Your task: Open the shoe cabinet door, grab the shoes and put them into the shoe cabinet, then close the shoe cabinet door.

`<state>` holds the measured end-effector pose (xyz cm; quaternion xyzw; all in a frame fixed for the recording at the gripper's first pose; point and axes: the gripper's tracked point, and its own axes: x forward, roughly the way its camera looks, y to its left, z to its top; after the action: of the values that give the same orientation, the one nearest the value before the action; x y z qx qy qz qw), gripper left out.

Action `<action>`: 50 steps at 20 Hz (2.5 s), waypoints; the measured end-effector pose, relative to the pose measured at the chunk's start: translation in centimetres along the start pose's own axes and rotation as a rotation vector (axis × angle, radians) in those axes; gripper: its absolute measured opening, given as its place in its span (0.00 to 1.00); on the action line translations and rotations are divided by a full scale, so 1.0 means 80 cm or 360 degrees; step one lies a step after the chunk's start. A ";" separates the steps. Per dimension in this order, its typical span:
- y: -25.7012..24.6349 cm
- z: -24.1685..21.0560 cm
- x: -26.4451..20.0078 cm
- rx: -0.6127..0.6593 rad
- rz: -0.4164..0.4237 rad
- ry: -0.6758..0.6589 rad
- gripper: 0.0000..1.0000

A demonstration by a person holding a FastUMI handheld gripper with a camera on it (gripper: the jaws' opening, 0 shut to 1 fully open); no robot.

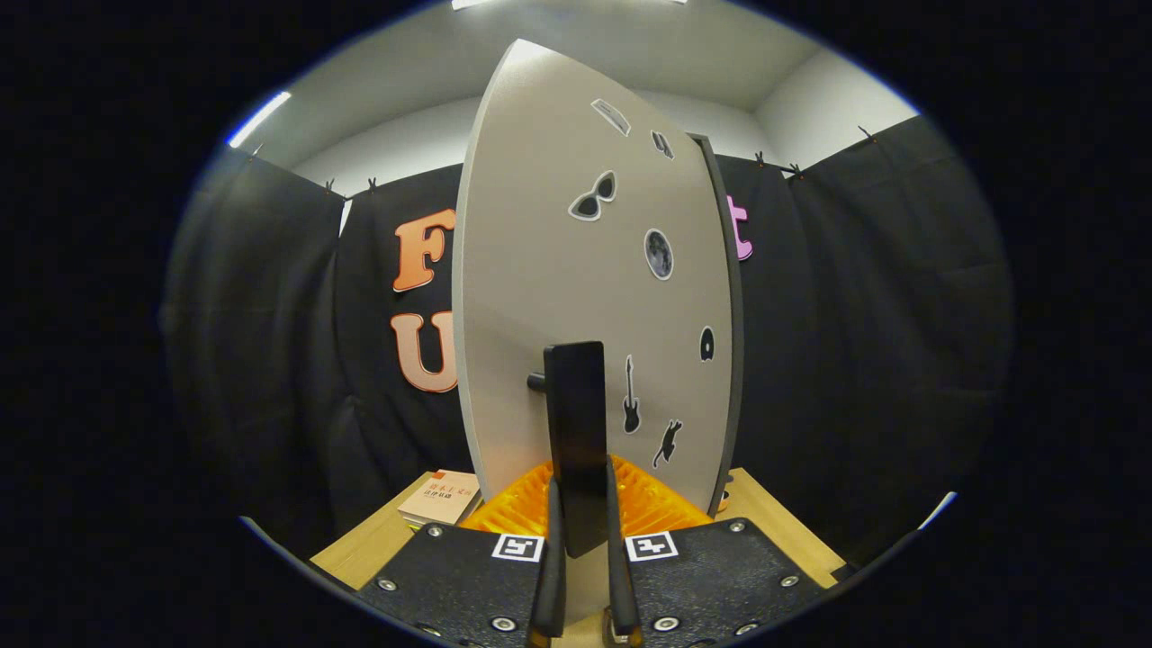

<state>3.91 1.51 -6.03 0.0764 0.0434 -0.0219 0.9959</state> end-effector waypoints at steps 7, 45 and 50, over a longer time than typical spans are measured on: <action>-0.087 0.004 -0.058 -0.0052 0.0041 -0.0034 0.19; -0.221 0.006 -0.175 0.0137 -0.0275 -0.0015 0.70; -0.163 -0.016 -0.187 0.0127 -0.0304 -0.0007 0.93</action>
<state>-11.76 -10.60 -7.87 0.1113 0.0473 -0.1185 0.9856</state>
